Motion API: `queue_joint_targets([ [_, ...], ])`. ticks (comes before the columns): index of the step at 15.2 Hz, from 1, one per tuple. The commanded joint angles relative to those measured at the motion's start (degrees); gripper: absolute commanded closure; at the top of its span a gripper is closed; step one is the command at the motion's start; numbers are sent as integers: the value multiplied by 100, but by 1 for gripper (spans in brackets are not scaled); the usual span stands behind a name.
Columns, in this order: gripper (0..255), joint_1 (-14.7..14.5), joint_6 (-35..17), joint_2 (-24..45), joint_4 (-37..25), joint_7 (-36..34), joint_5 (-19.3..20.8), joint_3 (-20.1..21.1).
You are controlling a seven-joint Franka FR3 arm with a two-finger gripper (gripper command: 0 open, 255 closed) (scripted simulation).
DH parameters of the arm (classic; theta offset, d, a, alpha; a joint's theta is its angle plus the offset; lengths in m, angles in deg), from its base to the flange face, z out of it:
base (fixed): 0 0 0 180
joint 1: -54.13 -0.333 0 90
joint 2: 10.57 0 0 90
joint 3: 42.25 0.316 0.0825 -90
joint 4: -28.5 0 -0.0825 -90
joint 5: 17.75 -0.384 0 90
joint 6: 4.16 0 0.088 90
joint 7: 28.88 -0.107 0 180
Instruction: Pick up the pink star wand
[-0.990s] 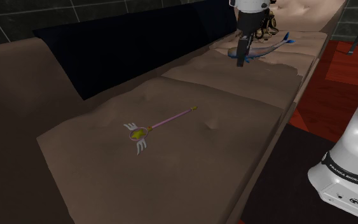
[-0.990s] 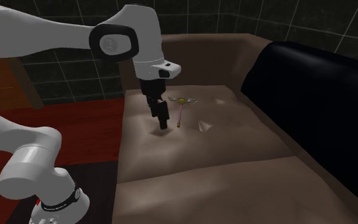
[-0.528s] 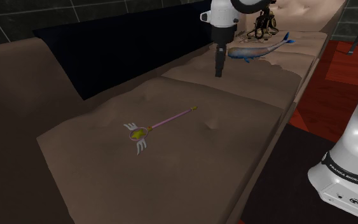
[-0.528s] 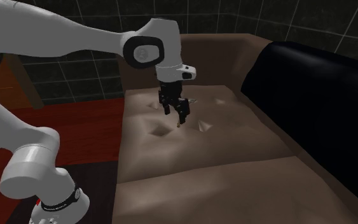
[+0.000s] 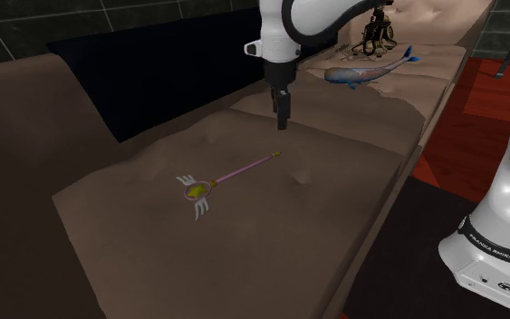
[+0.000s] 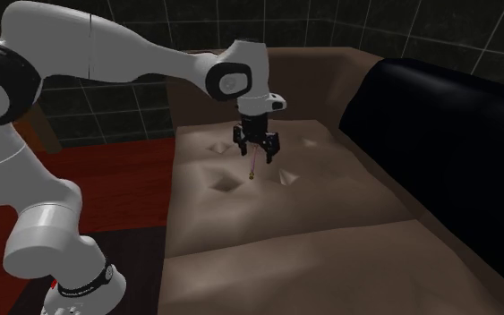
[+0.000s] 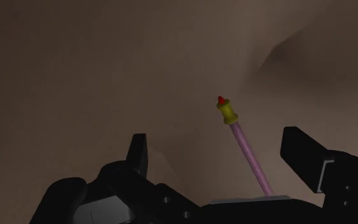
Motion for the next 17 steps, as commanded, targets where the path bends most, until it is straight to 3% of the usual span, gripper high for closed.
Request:
queue_joint_targets([
  [1, 0, -92, -83, 377, -279, 292, -41, 75],
  [12, 0, -612, -246, 1804, -1406, 1595, -111, 653],
  [17, 0, -616, -596, 1917, -1166, 1588, -86, 647],
])
